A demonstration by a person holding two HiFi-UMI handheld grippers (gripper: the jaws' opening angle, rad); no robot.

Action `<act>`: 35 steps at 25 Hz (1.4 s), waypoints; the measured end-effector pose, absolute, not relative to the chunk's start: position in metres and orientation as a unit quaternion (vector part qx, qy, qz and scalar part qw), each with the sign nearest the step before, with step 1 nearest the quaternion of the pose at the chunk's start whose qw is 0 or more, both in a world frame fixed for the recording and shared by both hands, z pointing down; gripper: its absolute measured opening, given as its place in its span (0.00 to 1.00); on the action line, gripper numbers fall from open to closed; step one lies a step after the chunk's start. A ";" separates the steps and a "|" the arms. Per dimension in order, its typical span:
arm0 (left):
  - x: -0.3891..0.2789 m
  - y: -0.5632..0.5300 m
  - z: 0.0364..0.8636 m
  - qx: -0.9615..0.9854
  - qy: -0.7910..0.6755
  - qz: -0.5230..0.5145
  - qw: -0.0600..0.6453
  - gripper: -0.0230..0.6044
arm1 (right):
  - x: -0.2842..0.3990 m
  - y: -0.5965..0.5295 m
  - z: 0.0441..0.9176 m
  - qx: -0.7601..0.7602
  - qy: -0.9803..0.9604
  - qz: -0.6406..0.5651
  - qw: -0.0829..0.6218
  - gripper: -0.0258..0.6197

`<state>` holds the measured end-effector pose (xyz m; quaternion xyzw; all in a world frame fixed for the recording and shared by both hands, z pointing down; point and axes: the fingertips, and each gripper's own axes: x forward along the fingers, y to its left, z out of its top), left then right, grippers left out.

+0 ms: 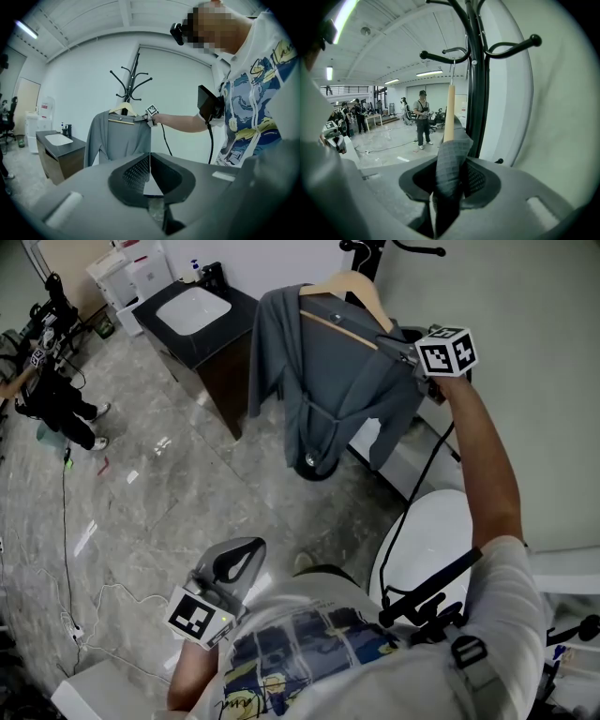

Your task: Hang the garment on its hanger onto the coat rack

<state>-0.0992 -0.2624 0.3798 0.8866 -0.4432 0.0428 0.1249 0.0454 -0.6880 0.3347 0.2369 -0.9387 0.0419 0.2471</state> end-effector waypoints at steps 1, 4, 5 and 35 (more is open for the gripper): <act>-0.100 -0.258 0.380 0.887 -0.443 0.044 0.125 0.05 | 0.048 -0.689 0.334 0.245 -0.937 0.038 0.245 0.22; -0.105 -0.245 0.382 0.887 -0.442 0.046 0.124 0.06 | 0.057 -0.683 0.329 0.272 -0.933 0.027 0.236 0.31; -0.107 -0.240 0.382 0.887 -0.442 0.046 0.124 0.06 | 0.061 -0.679 0.326 0.281 -0.931 0.023 0.232 0.33; -0.113 -0.047 0.383 0.941 -0.319 0.057 0.094 0.06 | 0.069 -0.281 0.332 0.397 -0.899 -0.030 0.184 0.10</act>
